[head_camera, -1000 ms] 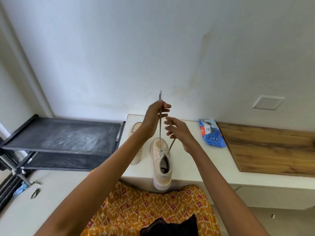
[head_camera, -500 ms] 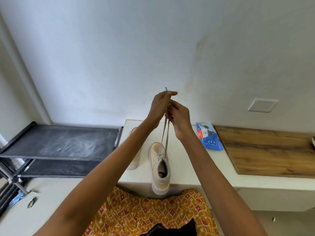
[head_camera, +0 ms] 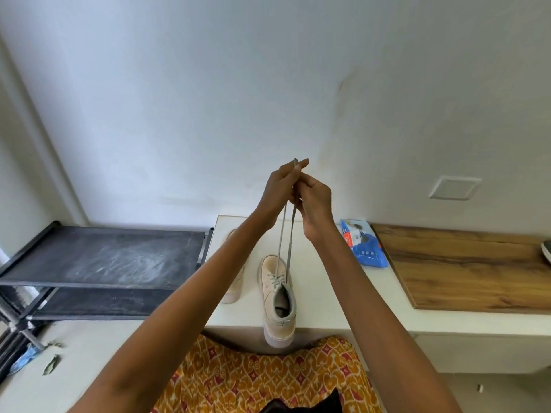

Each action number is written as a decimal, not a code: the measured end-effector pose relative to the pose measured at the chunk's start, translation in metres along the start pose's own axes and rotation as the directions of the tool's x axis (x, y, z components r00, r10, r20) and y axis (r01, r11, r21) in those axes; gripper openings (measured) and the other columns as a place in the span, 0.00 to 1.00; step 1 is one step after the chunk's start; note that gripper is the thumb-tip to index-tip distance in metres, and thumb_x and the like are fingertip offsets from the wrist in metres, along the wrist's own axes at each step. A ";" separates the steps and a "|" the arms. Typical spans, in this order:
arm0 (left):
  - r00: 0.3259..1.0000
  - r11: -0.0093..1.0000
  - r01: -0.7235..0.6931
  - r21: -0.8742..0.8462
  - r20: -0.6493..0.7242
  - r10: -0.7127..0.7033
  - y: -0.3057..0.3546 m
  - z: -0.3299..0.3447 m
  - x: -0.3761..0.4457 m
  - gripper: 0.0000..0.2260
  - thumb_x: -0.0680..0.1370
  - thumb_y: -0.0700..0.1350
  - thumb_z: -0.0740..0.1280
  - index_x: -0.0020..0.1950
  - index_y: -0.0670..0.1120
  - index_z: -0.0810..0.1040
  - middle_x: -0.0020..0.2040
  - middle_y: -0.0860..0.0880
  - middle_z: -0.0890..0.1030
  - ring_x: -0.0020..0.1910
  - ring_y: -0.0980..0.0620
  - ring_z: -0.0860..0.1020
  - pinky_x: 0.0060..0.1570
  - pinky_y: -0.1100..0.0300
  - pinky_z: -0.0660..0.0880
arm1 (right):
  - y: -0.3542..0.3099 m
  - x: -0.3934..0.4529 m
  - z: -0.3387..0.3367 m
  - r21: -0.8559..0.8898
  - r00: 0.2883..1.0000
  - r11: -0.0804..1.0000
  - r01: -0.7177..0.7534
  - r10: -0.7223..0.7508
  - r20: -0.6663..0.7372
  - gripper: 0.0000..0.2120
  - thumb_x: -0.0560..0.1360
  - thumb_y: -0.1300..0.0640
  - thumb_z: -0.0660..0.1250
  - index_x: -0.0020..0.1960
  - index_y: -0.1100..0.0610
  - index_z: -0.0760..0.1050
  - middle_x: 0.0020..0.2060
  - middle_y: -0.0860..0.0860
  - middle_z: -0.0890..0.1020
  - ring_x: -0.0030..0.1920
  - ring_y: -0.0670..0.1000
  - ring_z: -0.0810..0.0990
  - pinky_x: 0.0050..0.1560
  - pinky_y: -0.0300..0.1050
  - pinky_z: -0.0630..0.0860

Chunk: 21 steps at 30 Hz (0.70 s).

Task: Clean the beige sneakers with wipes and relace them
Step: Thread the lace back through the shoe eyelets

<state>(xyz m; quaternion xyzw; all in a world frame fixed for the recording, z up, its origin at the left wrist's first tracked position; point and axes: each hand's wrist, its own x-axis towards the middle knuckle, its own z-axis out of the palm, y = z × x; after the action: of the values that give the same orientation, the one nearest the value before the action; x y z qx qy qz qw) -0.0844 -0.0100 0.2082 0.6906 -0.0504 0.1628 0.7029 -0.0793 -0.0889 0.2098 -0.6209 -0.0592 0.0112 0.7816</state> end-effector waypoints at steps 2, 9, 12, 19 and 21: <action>0.999 0.998 0.025 0.051 0.043 -0.027 0.001 -0.004 0.004 0.16 0.83 0.47 0.56 0.68 0.47 0.73 0.66 0.49 0.74 0.61 0.57 0.73 0.49 0.71 0.72 | -0.002 0.000 -0.003 -0.056 0.996 0.998 -0.019 0.024 0.091 0.09 0.78 0.64 0.60 0.52 0.64 0.77 0.36 0.51 0.78 0.37 0.46 0.78 0.39 0.38 0.76; 0.974 0.978 0.209 -0.008 0.090 -0.207 0.005 -0.005 0.003 0.22 0.82 0.58 0.50 0.68 0.47 0.70 0.48 0.44 0.78 0.42 0.49 0.79 0.43 0.53 0.79 | -0.006 0.004 -0.015 -0.279 0.994 0.959 0.054 -0.025 0.106 0.10 0.78 0.55 0.65 0.52 0.60 0.81 0.30 0.47 0.79 0.30 0.43 0.75 0.40 0.41 0.78; 0.938 0.947 0.322 -0.014 0.139 -0.317 -0.012 -0.012 -0.002 0.28 0.80 0.63 0.44 0.54 0.46 0.76 0.40 0.45 0.75 0.33 0.50 0.75 0.35 0.56 0.75 | -0.006 0.007 -0.016 -0.273 0.992 0.959 0.079 -0.049 0.113 0.09 0.78 0.55 0.65 0.52 0.58 0.80 0.36 0.57 0.81 0.31 0.45 0.75 0.41 0.42 0.77; 0.894 0.914 0.400 0.070 0.188 -0.406 -0.017 -0.037 0.006 0.21 0.83 0.55 0.51 0.43 0.44 0.76 0.26 0.48 0.70 0.25 0.53 0.66 0.26 0.63 0.64 | -0.016 0.013 -0.045 -0.500 0.782 0.839 0.216 0.157 0.602 0.08 0.78 0.60 0.65 0.53 0.60 0.81 0.46 0.58 0.83 0.37 0.46 0.77 0.42 0.40 0.78; 0.882 0.894 0.429 0.131 0.153 -0.445 -0.023 -0.040 0.007 0.13 0.82 0.44 0.56 0.53 0.40 0.78 0.31 0.46 0.72 0.25 0.54 0.67 0.25 0.63 0.67 | -0.016 0.017 -0.047 -0.610 0.796 0.728 0.311 0.151 0.587 0.07 0.76 0.64 0.67 0.47 0.56 0.82 0.46 0.61 0.80 0.41 0.51 0.80 0.47 0.44 0.80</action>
<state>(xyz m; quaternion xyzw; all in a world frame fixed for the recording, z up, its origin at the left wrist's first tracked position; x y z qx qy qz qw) -0.0770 0.0307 0.1866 0.7280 0.0513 -0.0605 0.6810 -0.0578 -0.1369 0.2164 -0.8223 -0.3315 0.1488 0.4379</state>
